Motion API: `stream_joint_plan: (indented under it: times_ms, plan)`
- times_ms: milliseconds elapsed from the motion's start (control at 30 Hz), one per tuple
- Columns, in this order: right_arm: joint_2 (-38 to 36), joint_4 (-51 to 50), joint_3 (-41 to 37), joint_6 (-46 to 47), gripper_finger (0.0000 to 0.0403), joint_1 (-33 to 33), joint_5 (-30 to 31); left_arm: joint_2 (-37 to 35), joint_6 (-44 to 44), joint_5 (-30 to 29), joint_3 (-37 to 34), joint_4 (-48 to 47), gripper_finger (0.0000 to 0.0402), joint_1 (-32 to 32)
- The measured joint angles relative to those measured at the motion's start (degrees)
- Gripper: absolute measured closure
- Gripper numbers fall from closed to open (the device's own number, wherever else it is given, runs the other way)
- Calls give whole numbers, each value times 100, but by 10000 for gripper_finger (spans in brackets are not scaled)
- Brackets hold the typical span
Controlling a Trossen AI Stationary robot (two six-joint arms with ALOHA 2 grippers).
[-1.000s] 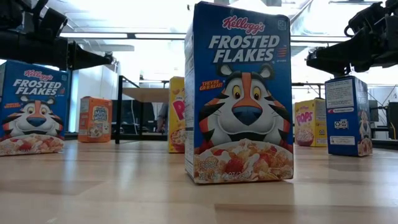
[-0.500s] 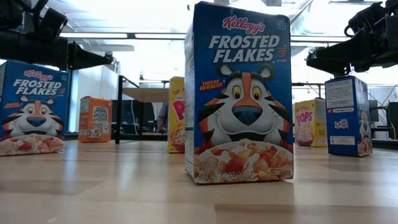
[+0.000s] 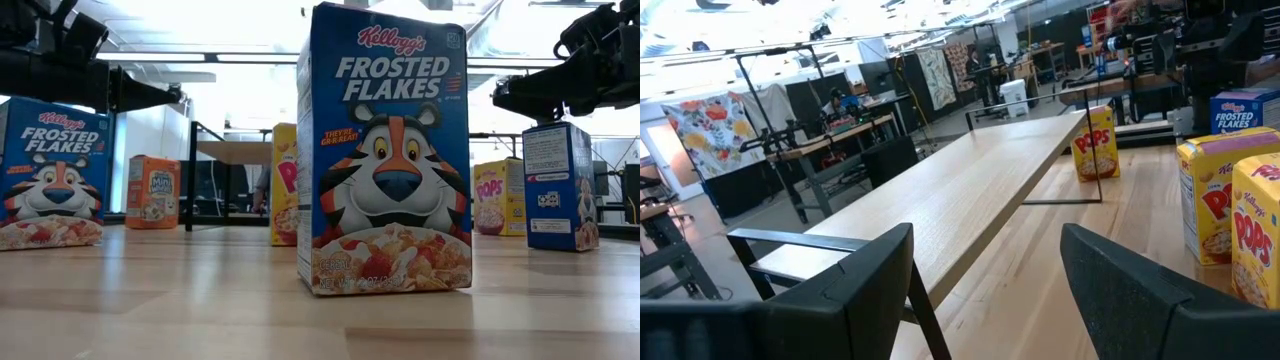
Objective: Stack cereal on shelf
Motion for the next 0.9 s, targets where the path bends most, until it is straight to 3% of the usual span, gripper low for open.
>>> stream_joint_plan:
  times_ms: [900]
  plan:
    - [0, 1, 0, 0, 151, -1, 0, -2, -54, -3, -2, 35, 156, 0]
